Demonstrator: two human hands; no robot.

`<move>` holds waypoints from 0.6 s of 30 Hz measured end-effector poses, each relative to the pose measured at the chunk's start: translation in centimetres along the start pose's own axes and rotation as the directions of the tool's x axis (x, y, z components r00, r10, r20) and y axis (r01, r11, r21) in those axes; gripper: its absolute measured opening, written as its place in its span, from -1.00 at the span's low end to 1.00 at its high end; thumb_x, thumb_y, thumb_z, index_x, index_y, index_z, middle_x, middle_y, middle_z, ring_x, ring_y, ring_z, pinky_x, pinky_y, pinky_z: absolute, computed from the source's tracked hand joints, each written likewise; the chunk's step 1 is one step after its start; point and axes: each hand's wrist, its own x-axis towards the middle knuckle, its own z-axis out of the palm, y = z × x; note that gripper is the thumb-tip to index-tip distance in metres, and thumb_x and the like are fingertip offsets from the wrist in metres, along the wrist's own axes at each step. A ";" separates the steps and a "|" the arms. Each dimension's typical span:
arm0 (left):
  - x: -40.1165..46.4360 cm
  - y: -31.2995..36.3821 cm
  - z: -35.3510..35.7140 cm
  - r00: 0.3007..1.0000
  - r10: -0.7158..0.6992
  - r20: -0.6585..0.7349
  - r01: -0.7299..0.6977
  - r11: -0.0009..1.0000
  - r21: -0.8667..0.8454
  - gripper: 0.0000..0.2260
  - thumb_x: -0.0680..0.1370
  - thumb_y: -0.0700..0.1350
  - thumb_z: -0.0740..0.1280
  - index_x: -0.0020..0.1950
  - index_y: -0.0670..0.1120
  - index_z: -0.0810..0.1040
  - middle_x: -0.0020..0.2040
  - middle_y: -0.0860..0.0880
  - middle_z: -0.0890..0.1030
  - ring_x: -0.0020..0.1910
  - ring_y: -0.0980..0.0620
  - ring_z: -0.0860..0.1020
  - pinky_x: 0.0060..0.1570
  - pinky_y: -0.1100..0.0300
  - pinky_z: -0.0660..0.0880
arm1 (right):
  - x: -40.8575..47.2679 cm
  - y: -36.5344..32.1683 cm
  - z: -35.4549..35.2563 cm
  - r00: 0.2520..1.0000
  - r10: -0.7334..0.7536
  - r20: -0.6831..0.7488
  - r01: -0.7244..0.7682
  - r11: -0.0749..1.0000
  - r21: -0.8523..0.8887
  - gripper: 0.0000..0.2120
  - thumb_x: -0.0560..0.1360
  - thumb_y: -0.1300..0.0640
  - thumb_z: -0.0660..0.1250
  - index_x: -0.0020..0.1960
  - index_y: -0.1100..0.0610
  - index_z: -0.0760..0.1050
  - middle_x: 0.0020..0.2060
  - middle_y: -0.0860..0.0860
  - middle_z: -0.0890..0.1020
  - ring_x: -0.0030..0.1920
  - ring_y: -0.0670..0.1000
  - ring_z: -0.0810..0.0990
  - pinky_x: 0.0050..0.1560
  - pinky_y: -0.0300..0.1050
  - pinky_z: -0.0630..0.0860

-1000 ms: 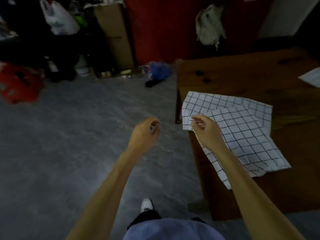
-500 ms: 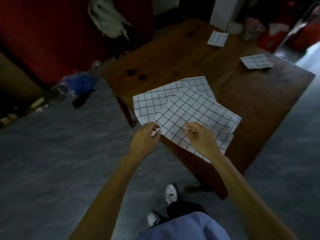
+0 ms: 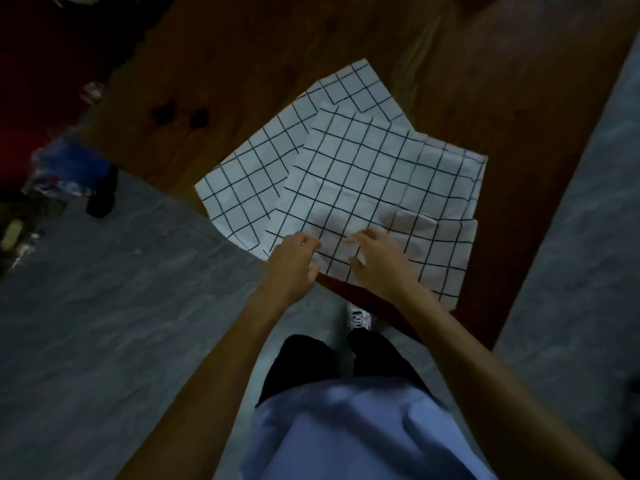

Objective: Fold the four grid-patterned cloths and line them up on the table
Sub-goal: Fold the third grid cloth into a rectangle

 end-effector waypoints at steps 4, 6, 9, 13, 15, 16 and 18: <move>1.6 -1.4 0.3 0.988 0.100 0.116 -0.110 0.991 0.080 -0.50 0.46 -0.10 0.42 0.37 -0.07 0.40 0.38 -0.13 0.36 0.39 -0.12 0.28 0.31 0.00 0.31 | 0.7 -0.5 1.4 0.999 0.036 -0.002 -0.036 0.998 -0.058 -0.57 0.52 0.06 0.30 0.37 0.06 0.38 0.36 0.07 0.39 0.36 0.10 0.31 0.29 0.02 0.30; 2.2 -2.3 0.6 0.968 0.156 0.196 -0.181 0.976 0.119 -0.44 0.46 -0.03 0.43 0.42 -0.02 0.34 0.46 -0.11 0.26 0.45 -0.11 0.18 0.36 -0.04 0.25 | 0.7 -0.9 2.3 0.996 0.088 0.026 -0.086 0.992 -0.092 -0.49 0.49 0.02 0.33 0.41 0.05 0.33 0.41 0.09 0.31 0.43 0.12 0.22 0.33 0.05 0.25; 2.9 -3.8 0.4 0.952 0.217 0.216 -0.253 0.955 0.155 -0.46 0.47 -0.01 0.42 0.42 0.04 0.37 0.48 -0.10 0.25 0.46 -0.12 0.16 0.35 -0.07 0.21 | 0.4 -1.5 3.8 0.988 0.153 0.029 -0.149 0.983 -0.112 -0.39 0.48 -0.09 0.35 0.46 0.01 0.25 0.50 0.11 0.14 0.52 0.13 0.01 0.46 0.11 0.09; 3.4 -4.4 -0.3 0.928 0.345 0.141 -0.361 0.926 0.108 -0.72 0.45 -0.12 0.44 0.17 0.01 0.63 0.31 -0.19 0.48 0.29 -0.22 0.41 0.15 -0.11 0.39 | -0.3 -2.2 5.8 0.980 0.196 0.025 -0.188 0.964 -0.186 -0.25 0.45 -0.17 0.36 0.52 -0.02 0.10 0.55 0.10 -0.08 0.54 0.15 -0.21 0.51 0.15 -0.13; 3.6 -4.6 -0.4 0.911 0.402 0.097 -0.411 0.904 0.115 -0.82 0.39 -0.16 0.50 -0.02 -0.03 0.70 0.17 -0.21 0.58 0.13 -0.25 0.53 0.01 -0.10 0.49 | -0.4 -2.4 6.1 0.976 0.215 0.004 -0.212 0.963 -0.169 -0.26 0.45 -0.15 0.38 0.51 -0.04 0.11 0.55 0.08 -0.09 0.54 0.15 -0.21 0.51 0.15 -0.14; 3.8 -4.7 -0.5 0.903 0.421 0.083 -0.429 0.895 0.123 -0.85 0.37 -0.17 0.52 -0.09 -0.05 0.70 0.10 -0.21 0.61 0.07 -0.24 0.56 -0.03 -0.09 0.51 | -0.4 -2.6 6.0 0.976 0.215 -0.013 -0.215 0.965 -0.153 -0.29 0.45 -0.13 0.39 0.49 -0.05 0.15 0.55 0.08 -0.06 0.54 0.15 -0.19 0.51 0.16 -0.12; 3.9 -4.7 -1.0 0.894 0.444 0.057 -0.448 0.887 0.115 -0.91 0.37 -0.17 0.50 -0.14 -0.09 0.68 0.00 -0.18 0.64 -0.03 -0.21 0.60 -0.05 -0.06 0.54 | -0.5 -2.9 6.2 0.976 0.210 -0.064 -0.216 0.971 -0.105 -0.41 0.46 -0.07 0.39 0.43 -0.03 0.29 0.54 0.09 0.06 0.54 0.16 -0.08 0.51 0.17 -0.05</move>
